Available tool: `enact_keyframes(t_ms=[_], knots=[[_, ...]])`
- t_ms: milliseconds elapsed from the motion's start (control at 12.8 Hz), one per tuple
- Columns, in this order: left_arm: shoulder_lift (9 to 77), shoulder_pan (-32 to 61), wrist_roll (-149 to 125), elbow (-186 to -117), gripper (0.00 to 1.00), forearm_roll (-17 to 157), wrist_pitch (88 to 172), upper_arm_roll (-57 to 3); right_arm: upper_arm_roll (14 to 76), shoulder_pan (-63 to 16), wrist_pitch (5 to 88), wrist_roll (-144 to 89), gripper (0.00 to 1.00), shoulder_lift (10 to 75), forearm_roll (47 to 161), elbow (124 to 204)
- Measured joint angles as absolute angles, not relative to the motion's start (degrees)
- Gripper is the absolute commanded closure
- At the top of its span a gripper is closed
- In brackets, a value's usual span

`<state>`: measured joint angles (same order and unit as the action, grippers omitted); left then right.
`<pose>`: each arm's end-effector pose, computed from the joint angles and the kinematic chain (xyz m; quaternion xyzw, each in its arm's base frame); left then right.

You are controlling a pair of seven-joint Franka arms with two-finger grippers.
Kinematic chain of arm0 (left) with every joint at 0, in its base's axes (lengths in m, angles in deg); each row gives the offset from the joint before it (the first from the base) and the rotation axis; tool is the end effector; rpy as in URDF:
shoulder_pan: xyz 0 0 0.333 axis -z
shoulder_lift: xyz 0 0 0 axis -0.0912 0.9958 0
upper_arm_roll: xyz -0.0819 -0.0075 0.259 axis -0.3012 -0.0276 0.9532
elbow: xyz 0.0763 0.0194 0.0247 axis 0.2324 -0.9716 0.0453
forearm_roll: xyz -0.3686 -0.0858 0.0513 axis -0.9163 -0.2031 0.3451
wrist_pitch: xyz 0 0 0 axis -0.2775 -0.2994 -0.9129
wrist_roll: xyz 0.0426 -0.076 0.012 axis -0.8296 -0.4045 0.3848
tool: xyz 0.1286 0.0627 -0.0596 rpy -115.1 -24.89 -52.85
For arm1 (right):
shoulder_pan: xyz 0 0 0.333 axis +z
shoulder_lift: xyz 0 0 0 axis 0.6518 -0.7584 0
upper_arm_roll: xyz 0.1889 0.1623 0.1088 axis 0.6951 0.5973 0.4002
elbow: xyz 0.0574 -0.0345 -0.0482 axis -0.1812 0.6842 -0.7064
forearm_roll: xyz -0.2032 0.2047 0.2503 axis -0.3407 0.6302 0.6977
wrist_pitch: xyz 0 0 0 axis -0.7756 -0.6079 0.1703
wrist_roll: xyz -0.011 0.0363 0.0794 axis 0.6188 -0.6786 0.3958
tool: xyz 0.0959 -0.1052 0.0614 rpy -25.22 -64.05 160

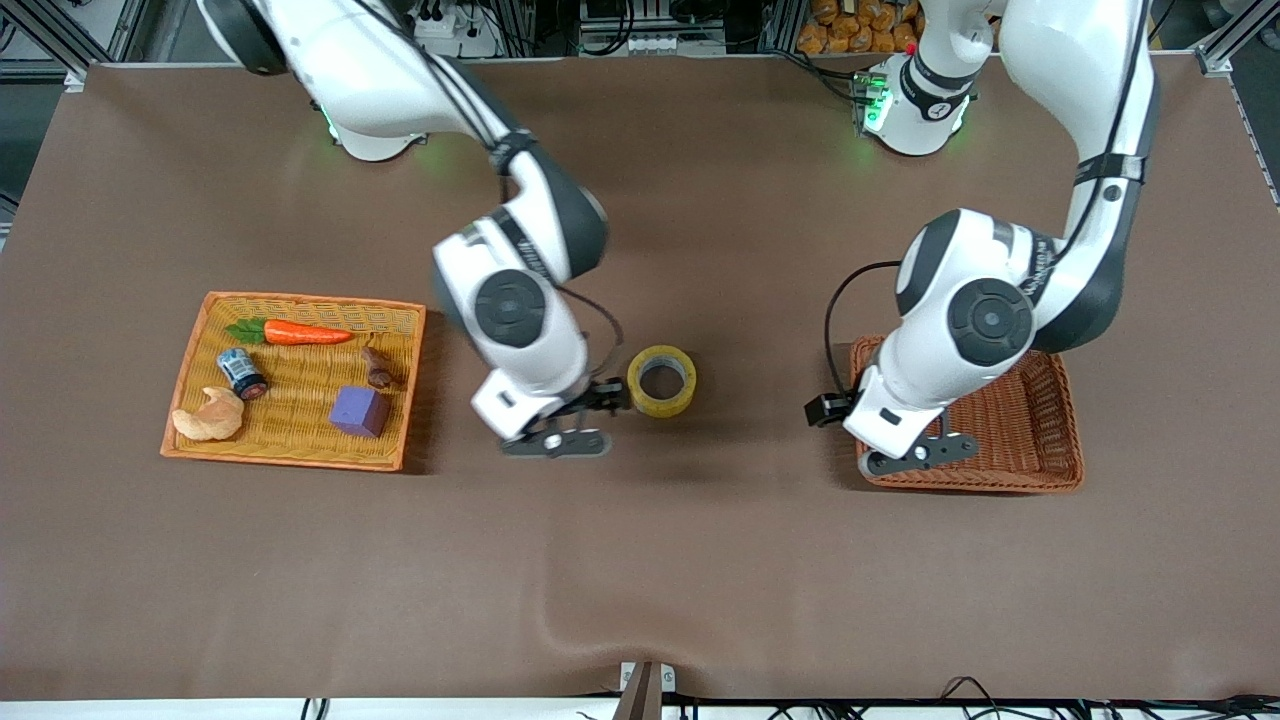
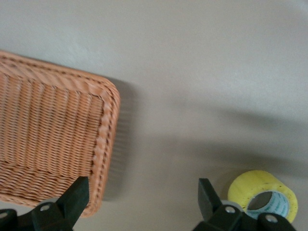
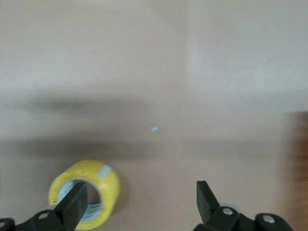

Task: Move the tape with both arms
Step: 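Grasp the tape with the left gripper while the right gripper returns to rest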

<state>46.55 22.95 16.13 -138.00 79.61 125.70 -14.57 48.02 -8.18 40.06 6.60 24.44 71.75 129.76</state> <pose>0.6079 -0.2586 0.2950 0.9944 0.1019 -0.0228 0.0136 0.6128 0.3751 0.3024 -0.9994 -0.0018 -0.0041 0.0346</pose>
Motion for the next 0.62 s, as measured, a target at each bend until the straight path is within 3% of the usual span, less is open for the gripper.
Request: enact_keyframes(t_ms=[312, 625], knots=[[51.58, 30.77, 26.71, -137.99, 0.0, 79.61, 132.76, -14.56, 47.82, -15.59, 38.94, -5.1, 0.0, 32.56, 71.75, 136.45], [57.33, 38.27, 39.37, -136.71, 0.0, 79.61, 141.1, -14.42, 47.42, -22.35, 31.09, -11.37, 0.0, 39.61, 71.65, 138.48]])
